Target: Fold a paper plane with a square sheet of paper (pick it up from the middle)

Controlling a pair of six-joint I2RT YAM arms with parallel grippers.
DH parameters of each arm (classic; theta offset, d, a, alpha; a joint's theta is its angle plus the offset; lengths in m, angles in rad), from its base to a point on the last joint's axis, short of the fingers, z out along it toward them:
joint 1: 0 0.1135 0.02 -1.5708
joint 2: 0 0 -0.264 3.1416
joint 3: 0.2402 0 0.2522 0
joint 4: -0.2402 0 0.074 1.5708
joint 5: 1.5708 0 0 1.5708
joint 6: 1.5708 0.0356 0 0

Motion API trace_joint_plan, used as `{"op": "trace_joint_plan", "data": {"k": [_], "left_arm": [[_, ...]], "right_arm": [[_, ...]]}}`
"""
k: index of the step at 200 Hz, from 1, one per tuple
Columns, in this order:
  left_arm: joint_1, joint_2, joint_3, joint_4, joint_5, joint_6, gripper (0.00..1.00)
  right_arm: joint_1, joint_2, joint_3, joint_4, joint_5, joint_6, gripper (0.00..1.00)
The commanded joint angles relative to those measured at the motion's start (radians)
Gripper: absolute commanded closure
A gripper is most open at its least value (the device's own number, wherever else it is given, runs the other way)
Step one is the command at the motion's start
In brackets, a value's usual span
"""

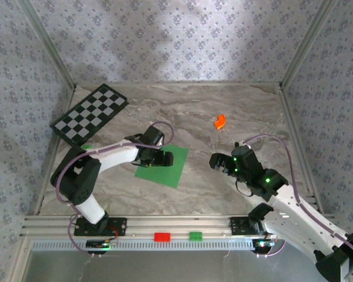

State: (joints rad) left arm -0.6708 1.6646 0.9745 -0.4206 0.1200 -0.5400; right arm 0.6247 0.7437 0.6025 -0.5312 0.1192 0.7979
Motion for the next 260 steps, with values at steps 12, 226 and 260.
{"op": "trace_joint_plan", "data": {"k": [12, 226, 260], "left_arm": [[-0.007, 0.056, 0.084, -0.16, -0.066, 0.152, 0.11], [-0.107, 0.253, 0.367, -0.358, -0.226, 0.145, 0.04], [-0.107, 0.292, 0.375, -0.347, -0.224, 0.15, 0.03]], "right_arm": [[0.001, 0.068, 0.004, 0.061, -0.088, 0.048, 0.0], [0.015, 0.087, -0.073, 0.085, -0.111, 0.116, 0.0], [0.016, 0.1, -0.085, 0.103, -0.127, 0.129, 0.0]]}}
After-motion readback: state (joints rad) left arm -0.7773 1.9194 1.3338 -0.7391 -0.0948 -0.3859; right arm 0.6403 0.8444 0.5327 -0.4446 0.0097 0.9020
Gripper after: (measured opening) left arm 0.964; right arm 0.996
